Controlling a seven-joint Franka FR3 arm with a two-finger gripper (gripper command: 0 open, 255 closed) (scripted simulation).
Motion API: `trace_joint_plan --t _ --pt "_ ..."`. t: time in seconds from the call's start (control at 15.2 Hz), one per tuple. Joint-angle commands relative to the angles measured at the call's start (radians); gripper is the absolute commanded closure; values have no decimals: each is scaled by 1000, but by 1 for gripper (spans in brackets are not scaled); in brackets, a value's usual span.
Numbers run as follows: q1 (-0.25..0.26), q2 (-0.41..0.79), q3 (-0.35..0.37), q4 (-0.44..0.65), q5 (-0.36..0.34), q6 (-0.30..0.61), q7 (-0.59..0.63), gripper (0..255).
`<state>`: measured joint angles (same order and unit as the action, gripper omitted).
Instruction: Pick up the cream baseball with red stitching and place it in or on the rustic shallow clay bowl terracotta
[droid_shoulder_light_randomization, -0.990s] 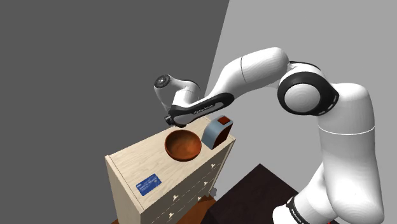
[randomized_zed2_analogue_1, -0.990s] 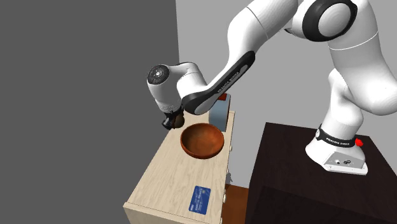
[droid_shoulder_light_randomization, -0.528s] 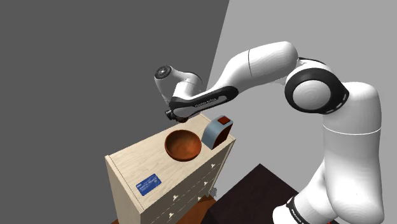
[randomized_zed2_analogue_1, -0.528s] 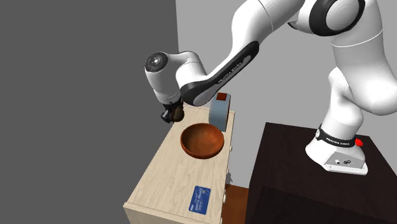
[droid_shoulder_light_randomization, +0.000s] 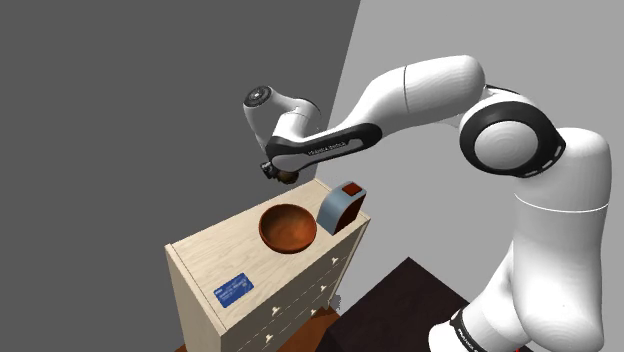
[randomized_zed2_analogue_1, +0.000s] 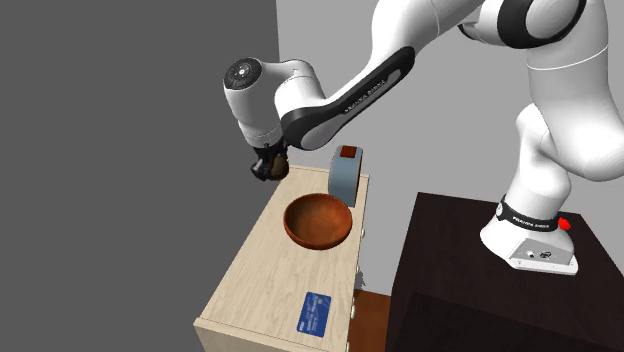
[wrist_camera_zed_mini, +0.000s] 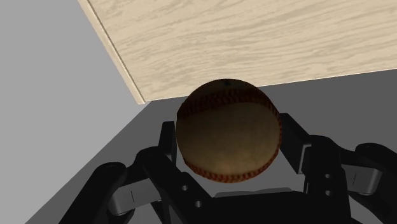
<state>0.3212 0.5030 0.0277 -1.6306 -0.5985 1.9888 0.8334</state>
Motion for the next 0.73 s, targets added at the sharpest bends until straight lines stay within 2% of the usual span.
trace_joint_plan --t 0.0,0.66 --pt "0 -13 1 9 5 -19 -12 255" --pt "2 -64 8 63 27 -111 -67 255"
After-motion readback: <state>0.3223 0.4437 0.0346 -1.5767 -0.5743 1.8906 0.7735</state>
